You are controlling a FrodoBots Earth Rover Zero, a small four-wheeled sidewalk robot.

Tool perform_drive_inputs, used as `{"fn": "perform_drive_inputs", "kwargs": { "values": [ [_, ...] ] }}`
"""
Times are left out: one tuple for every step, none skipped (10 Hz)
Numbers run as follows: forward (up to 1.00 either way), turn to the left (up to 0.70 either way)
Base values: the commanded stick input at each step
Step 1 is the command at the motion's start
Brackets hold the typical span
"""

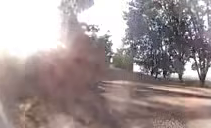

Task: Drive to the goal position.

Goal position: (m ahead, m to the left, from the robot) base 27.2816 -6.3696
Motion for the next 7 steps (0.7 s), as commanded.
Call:
{"fn": "perform_drive_inputs", "kwargs": {
  "values": [
    [0.70,0.00],
    [0.70,0.00],
    [0.70,0.00],
    [0.70,0.00],
    [0.70,0.00],
    [0.70,0.00],
    [0.70,0.00]
  ]
}}
